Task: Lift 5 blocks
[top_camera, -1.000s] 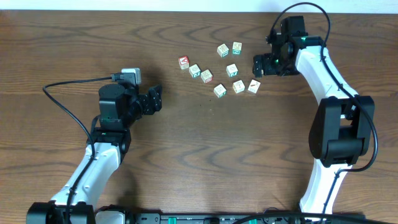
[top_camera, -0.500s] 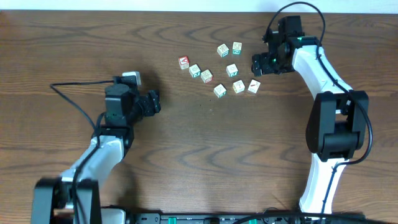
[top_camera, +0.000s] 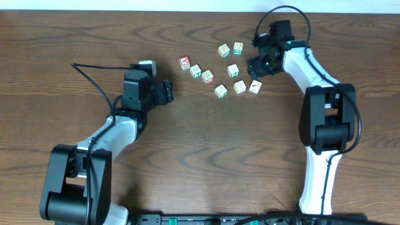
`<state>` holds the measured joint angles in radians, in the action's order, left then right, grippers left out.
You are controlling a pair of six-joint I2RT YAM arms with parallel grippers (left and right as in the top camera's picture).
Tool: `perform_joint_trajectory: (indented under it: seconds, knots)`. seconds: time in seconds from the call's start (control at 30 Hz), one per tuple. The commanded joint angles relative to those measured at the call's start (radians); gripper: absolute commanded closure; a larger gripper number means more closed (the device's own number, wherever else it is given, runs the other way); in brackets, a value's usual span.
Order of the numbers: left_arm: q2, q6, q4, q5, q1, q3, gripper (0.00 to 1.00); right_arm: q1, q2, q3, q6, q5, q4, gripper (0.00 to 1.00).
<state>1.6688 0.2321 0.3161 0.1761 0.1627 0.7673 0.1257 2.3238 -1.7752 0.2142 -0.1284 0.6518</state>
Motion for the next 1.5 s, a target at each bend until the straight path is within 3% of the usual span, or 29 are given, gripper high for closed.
perform_joint_trajectory:
  seconds: [0.0,0.3,0.37,0.47,0.53,0.6,0.7,0.83,0.93,1.23,1.47]
  knots:
    - [0.017,0.014,0.000,-0.052,0.005,0.039,0.20,0.019,0.068,0.002,0.045,-0.016,-0.016,0.23]
    - [0.077,0.032,0.000,-0.084,0.013,0.086,0.21,0.023,0.066,-0.023,0.041,-0.014,-0.003,0.43]
    - [0.106,0.032,0.000,-0.083,0.026,0.111,0.21,0.021,0.066,-0.023,0.041,-0.011,0.014,0.36]
    - [0.145,0.031,-0.008,-0.084,0.056,0.153,0.20,0.017,0.062,-0.032,0.026,0.014,0.047,0.37]
    - [0.165,0.031,-0.011,-0.084,0.078,0.179,0.21,0.017,0.058,-0.048,0.027,0.016,0.083,0.30]
    - [0.177,0.031,-0.011,-0.085,0.092,0.196,0.21,0.017,0.058,-0.073,0.026,0.023,0.119,0.31]
    - [0.188,0.031,-0.011,-0.084,0.099,0.214,0.20,0.017,0.058,-0.100,0.026,0.023,0.153,0.40]
    - [0.189,0.031,-0.011,-0.111,0.098,0.216,0.21,0.017,0.058,-0.114,0.026,0.028,0.171,0.63]
    - [0.190,0.031,-0.011,-0.129,0.098,0.216,0.21,0.016,0.058,-0.124,-0.002,0.051,0.185,0.72]
    - [0.218,-0.042,-0.053,-0.090,0.116,0.272,0.21,0.011,0.058,-0.177,-0.056,0.077,0.251,0.75]
    - [0.344,-0.039,-0.187,-0.080,0.123,0.475,0.21,0.005,0.058,-0.209,-0.122,0.080,0.312,0.73]
